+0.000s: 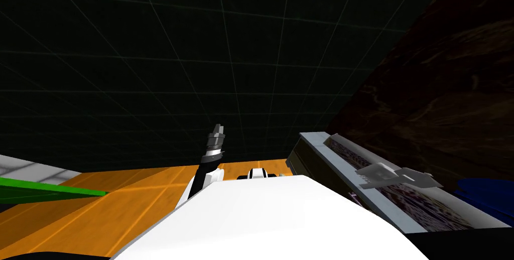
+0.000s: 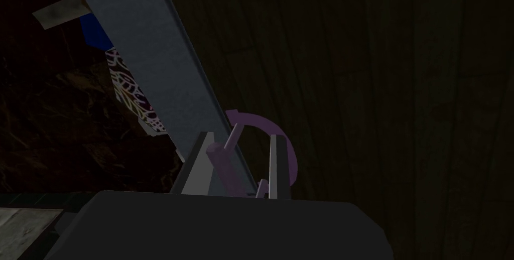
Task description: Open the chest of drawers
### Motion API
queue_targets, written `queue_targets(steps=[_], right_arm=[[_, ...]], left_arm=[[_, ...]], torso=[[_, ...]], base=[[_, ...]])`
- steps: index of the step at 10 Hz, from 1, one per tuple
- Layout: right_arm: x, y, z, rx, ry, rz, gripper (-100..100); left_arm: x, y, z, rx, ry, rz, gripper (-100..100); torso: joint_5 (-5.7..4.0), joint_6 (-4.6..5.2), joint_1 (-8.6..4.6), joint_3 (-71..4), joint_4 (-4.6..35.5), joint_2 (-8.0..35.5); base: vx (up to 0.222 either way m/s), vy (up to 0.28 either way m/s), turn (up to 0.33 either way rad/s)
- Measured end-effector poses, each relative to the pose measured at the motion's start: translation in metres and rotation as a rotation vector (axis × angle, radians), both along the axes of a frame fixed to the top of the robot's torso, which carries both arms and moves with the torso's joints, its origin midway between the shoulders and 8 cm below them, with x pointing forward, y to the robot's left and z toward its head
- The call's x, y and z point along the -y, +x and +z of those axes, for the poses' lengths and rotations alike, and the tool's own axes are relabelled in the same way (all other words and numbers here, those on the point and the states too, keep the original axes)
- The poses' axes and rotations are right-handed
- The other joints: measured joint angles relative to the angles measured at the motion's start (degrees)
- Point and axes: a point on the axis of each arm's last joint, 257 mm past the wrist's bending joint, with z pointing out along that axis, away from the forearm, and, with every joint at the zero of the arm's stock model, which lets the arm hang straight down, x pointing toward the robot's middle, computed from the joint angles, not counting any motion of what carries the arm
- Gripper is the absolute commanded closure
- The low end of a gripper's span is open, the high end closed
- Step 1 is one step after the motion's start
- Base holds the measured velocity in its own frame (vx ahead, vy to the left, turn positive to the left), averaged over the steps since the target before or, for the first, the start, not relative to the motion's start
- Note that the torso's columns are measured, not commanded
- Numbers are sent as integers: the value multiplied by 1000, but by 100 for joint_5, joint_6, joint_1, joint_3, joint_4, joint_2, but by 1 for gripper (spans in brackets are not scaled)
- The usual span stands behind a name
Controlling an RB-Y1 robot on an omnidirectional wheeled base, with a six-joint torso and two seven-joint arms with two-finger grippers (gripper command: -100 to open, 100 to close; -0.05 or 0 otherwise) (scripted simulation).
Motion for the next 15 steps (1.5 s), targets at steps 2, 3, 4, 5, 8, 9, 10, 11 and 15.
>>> queue_targets(steps=[2, 3, 4, 5, 8, 9, 10, 11, 15], right_arm=[[-9, 9, -3, 6, 6, 23, 100], [-16, 16, -4, 6, 7, 39, 100], [-18, 18, -3, 0, 2, 52, 100], [-27, 26, -6, 7, 9, 61, 100], [-35, 34, -2, -2, -3, 96, 100], [-42, 43, -3, 8, 1, 105, 100], [-47, 48, -2, 12, -1, 120, 100], [-49, 49, 0, 7, -7, 130, 100], [-73, 69, 3, 16, -15, 167, 100]], left_arm=[[0, 0, 0, 0, 0, 0, 0], [0, 0, 0, 0, 0, 0, 0], [0, 0, 0, 0, 0, 0, 0], [0, 0, 0, 0, 0, 0, 0], [0, 0, 0, 0, 0, 0, 0], [0, 0, 0, 0, 0, 0, 0], [0, 0, 0, 0, 0, 0, 0], [0, 0, 0, 0, 0, 0, 0], [0, 0, 0, 0, 0, 0, 0]], torso=[[0, 10, 2, 4, -1, 6], [3, 2, 1, 4, 0, 7], [13, -16, 11, 2, 5, 5], [2, 8, 4, 0, -5, 0], [20, -23, 26, -2, 5, 1], [10, 4, 15, -7, -7, -8], [13, 0, 8, -9, -7, -7], [16, -18, 16, -8, -2, -7], [17, -4, 19, -11, -9, -12]], base=[[27, -41, -188], [14, -16, -17], [29, -50, -218], [38, -41, -132], [5, -19, -89], [34, -32, -158], [17, -15, -24], [39, -42, -239], [29, -32, -136]])
